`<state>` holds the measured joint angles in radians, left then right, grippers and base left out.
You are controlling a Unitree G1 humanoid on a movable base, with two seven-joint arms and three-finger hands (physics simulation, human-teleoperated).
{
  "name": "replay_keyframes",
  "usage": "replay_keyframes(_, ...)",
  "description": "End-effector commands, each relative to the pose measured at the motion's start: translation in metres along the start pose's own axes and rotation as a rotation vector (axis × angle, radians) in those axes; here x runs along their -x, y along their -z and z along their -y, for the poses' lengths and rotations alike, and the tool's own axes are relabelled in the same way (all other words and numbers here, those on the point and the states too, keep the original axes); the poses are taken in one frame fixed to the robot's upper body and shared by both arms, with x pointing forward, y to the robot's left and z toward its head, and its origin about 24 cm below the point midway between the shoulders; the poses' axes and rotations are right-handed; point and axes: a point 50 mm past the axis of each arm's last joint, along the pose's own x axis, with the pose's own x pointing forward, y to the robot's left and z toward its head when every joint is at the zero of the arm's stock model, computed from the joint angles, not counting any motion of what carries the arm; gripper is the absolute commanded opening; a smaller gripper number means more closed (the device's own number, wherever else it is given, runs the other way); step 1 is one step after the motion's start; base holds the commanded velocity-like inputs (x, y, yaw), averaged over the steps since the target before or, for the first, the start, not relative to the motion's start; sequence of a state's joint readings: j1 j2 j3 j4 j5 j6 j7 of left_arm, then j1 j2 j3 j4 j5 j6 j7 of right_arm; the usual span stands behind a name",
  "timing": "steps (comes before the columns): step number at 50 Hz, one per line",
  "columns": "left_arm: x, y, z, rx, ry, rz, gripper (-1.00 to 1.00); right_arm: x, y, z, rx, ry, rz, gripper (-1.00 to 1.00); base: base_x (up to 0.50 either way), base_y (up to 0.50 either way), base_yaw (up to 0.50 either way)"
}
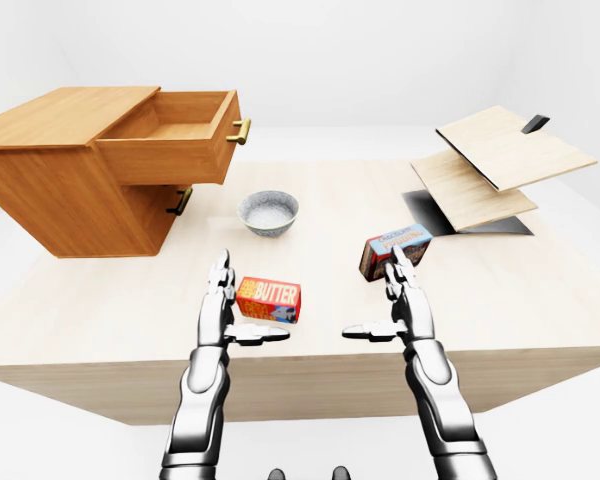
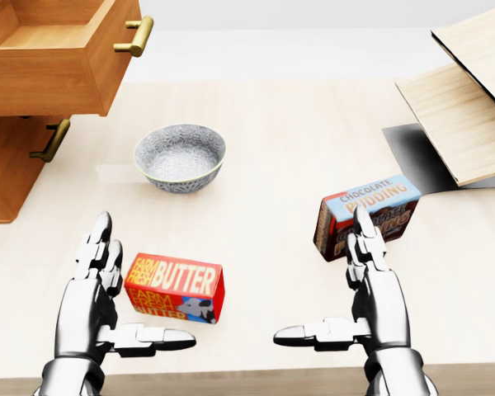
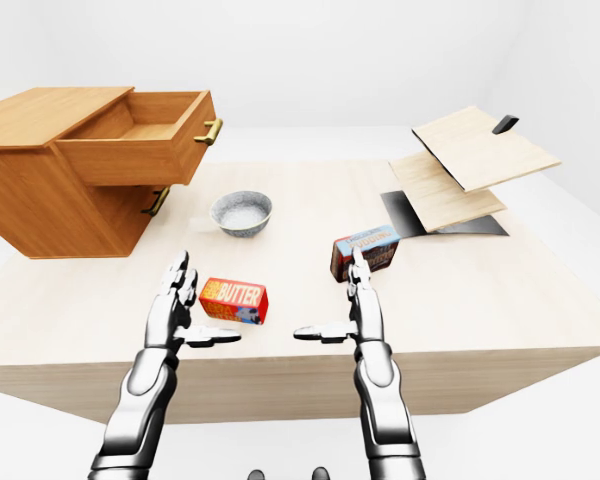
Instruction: Close the top drawer of the cabinet.
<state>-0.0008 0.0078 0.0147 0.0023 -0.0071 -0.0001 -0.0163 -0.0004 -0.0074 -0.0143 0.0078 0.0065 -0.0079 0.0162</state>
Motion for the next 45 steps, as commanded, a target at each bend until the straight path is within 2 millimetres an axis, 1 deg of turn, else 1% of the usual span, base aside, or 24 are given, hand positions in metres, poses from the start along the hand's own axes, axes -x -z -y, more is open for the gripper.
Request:
replay_keyframes(1,0.000,0.002,-0.007,-0.005,0.004,-0.006,1.00,-0.002,0.001,0.004,0.006,-0.005,0.001,1.00,0.00,0.00,0.00)
replay_keyframes(22,0.001,0.001,-0.006,-0.007,0.009,-0.005,1.00,-0.002,-0.003,0.001,0.007,-0.007,0.001,1.00,0.00,0.00,0.00)
replay_keyframes(28,0.000,-0.001,-0.005,-0.008,0.011,-0.003,1.00,-0.002,-0.005,0.003,0.003,-0.003,0.004,1.00,0.00,0.00,0.00)
replay_keyframes(31,-0.001,-0.004,-0.004,-0.006,0.016,0.000,1.00,-0.003,-0.007,0.005,0.006,0.003,0.013,1.00,0.00,0.00,0.00)
replay_keyframes(36,-0.003,-0.011,-0.002,-0.003,0.028,0.006,1.00,-0.005,-0.018,0.007,-0.018,0.018,0.031,1.00,0.00,0.00,0.00)
replay_keyframes(38,-0.005,-0.013,-0.001,-0.011,0.037,0.008,1.00,-0.008,-0.020,0.009,-0.007,0.026,0.037,1.00,0.00,0.00,0.00)
replay_keyframes(45,-0.014,-0.035,0.004,-0.031,0.063,0.090,1.00,-0.025,-0.038,0.007,0.003,0.039,0.087,1.00,0.00,0.00,0.00)
